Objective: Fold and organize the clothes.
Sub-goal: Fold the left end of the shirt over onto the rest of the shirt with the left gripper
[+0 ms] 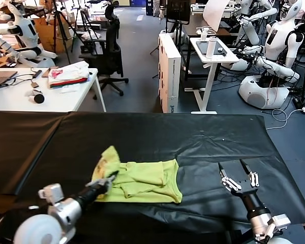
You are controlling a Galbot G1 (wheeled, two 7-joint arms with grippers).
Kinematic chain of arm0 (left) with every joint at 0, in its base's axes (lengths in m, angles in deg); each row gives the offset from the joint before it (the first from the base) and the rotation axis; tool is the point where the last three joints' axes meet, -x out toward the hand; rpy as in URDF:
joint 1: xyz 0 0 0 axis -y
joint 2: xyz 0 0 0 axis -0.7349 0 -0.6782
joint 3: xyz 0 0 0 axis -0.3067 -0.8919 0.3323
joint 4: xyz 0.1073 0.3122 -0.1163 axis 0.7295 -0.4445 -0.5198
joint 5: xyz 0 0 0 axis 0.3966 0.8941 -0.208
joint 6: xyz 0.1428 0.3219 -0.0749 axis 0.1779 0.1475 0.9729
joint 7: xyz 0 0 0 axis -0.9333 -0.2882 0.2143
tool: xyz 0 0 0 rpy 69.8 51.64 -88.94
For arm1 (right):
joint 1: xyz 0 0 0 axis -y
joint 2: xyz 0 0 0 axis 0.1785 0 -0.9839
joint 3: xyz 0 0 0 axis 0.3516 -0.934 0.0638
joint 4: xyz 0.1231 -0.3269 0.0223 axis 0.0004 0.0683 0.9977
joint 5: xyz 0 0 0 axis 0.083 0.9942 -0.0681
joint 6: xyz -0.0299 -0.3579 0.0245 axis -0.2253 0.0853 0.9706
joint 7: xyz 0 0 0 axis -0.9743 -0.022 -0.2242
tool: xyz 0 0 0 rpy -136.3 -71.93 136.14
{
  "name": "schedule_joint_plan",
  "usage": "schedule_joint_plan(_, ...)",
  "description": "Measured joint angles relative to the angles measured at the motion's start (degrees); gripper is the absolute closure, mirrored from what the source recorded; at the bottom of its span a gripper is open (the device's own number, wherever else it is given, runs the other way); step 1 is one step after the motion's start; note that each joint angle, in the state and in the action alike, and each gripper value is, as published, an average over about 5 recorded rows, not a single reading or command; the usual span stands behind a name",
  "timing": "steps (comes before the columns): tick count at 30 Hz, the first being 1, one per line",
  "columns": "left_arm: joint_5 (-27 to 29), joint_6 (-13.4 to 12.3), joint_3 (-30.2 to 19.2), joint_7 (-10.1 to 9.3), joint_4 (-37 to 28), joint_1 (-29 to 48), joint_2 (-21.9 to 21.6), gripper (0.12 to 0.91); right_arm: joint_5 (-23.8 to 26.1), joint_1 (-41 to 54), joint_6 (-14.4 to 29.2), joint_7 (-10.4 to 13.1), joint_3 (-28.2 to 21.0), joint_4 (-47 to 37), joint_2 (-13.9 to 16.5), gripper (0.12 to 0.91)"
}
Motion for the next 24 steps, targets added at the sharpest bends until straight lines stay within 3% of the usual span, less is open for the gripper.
schedule_joint_plan(12, 5.2, 0.0, -11.1, -0.76, -2.3, 3.4, 7.3, 0.854, 0.3, -0.9, -0.1, -0.1, 0.6, 0.2, -0.8, 0.118)
schedule_joint_plan(24, 6.7, 0.0, -14.1, -0.40, -5.0, 5.0, 12.1, 0.854, 0.6, -0.8, -0.1, -0.1, 0.3, 0.4, -1.2, 0.118)
